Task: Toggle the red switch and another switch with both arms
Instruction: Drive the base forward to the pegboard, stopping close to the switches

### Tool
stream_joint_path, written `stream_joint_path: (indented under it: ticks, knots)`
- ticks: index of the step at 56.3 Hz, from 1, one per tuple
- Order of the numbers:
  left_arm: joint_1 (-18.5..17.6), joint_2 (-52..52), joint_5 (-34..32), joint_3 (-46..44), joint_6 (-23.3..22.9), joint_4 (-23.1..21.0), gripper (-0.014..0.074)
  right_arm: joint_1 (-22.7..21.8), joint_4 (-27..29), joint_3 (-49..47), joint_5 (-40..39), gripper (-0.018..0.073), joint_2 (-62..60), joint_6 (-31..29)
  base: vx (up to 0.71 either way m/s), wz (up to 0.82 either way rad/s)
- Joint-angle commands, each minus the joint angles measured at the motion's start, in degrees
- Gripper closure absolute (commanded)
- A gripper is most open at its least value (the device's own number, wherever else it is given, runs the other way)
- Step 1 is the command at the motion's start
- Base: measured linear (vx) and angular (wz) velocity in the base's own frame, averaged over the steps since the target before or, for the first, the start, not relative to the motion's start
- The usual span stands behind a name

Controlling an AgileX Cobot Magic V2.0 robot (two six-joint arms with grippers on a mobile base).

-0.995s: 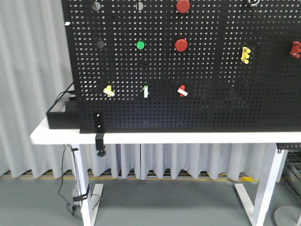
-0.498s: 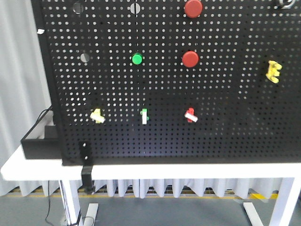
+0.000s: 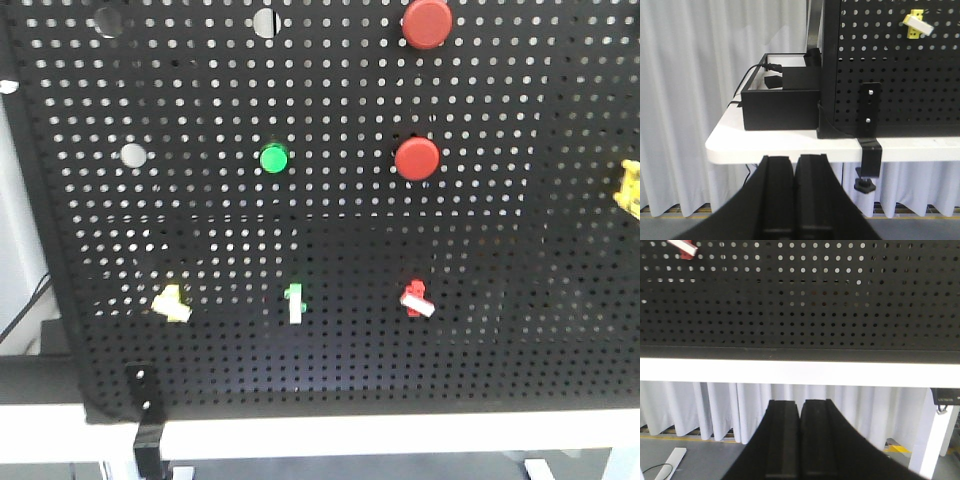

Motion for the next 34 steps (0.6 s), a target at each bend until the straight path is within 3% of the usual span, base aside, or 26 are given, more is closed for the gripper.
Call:
stream_joint_path:
  ticks: [1, 34]
  knots:
    - [-0.3, -1.1, -4.9, 1.2, -0.5, -0.1, 0.0594, 0.0, -0.5, 0.3, -4.8, 0.0566, -0.6, -0.1, 0.17, -0.02]
    - [-0.3, -1.1, -4.9, 1.2, -0.5, -0.1, 0.0594, 0.0, -0.5, 0.3, -4.8, 0.0566, -0.6, -0.1, 0.11, -0.02]
